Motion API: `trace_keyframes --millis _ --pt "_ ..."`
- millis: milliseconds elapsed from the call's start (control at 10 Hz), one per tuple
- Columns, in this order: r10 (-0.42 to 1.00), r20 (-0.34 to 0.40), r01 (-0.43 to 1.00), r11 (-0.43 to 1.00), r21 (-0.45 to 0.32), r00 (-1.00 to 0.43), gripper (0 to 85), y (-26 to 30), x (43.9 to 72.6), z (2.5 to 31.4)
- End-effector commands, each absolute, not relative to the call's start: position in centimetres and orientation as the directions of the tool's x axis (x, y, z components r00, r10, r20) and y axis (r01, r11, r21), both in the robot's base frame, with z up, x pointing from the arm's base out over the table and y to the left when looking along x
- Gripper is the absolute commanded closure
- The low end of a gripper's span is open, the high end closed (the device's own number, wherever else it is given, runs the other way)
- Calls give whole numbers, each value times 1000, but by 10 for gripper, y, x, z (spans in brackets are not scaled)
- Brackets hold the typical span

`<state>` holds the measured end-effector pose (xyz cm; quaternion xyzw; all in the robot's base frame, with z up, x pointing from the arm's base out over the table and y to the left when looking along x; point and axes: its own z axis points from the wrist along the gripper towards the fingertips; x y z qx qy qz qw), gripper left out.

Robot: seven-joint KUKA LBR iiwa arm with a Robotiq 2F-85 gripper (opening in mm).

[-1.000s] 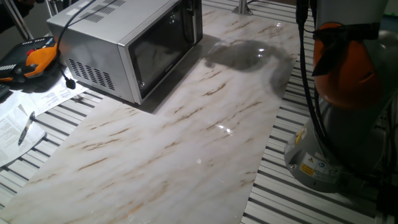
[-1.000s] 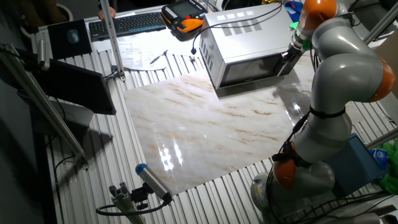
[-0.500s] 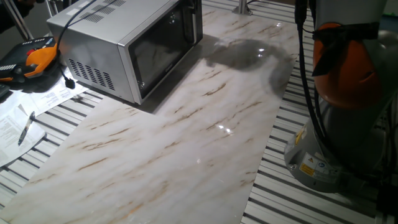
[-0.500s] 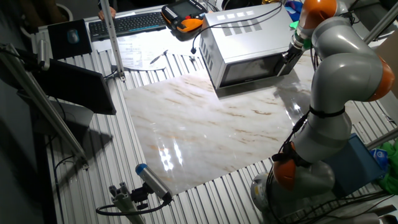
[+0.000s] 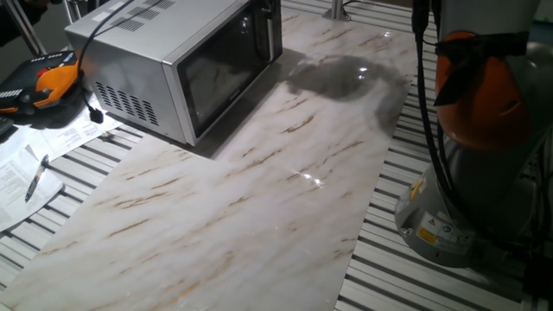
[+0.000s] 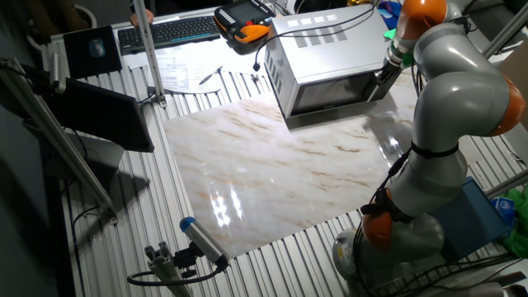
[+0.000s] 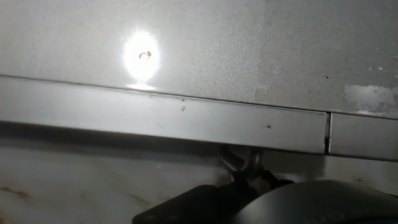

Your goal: Open the microwave door

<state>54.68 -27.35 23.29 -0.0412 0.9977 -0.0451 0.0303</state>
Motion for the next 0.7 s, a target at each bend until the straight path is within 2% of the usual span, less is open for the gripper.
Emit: trace_keyframes --millis 0,600 --pt "-84 -58 -78 993 -90 -995 850 -272 545 231" --pt "-67 -57 -63 996 -70 -996 850 -267 537 230"
